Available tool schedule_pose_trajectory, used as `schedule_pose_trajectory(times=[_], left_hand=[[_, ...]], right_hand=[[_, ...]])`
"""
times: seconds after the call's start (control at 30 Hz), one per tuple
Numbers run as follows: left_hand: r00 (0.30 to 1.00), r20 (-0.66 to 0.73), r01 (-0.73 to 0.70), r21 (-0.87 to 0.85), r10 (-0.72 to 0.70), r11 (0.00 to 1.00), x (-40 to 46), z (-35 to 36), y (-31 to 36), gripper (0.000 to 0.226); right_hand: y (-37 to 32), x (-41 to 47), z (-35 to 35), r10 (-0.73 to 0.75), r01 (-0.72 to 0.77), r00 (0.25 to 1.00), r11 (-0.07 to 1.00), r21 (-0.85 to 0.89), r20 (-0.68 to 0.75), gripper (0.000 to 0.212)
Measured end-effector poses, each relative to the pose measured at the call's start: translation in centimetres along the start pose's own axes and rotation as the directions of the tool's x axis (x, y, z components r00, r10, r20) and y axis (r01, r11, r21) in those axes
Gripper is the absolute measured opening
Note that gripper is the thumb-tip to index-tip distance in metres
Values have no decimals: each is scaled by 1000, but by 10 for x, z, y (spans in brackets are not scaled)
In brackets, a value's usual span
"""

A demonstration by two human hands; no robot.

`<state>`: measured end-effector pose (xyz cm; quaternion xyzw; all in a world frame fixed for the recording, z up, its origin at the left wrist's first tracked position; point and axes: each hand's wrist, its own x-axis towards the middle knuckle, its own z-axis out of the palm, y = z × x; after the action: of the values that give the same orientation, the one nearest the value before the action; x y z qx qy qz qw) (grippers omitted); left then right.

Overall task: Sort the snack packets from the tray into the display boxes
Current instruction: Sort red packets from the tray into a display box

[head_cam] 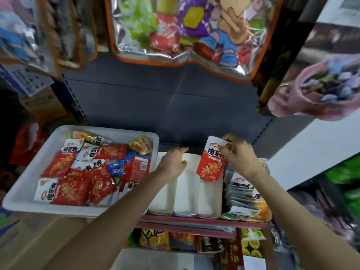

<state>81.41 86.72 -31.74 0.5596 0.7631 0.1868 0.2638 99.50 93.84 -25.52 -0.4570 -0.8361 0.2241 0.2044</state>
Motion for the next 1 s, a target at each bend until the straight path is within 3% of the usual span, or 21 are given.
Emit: schedule_pose_trajectory(times=[0.27,0.53,0.83,0.9,1.0], left_hand=[[1000,-23,-5,56,7,998,0,5,3,47],[999,-49,14,39,-12,999,0,10,1,48],[998,-52,21,16,-20,1000,-1,11,1,49],[999,-50,19,14,-19,1000,0,11,1,49],[999,-50,20,14,-19,1000,0,10,1,49]], right_hand=[[7,5,-4,-20,21,999,998,-65,26,7],[6,10,14,-28,38,985,998,-55,170,9],[16,-2,22,-2,4,999,999,45,-40,10],[16,-1,23,-23,24,999,1000,20,-45,9],[17,2,25,11,1,997,990,-138,79,10]])
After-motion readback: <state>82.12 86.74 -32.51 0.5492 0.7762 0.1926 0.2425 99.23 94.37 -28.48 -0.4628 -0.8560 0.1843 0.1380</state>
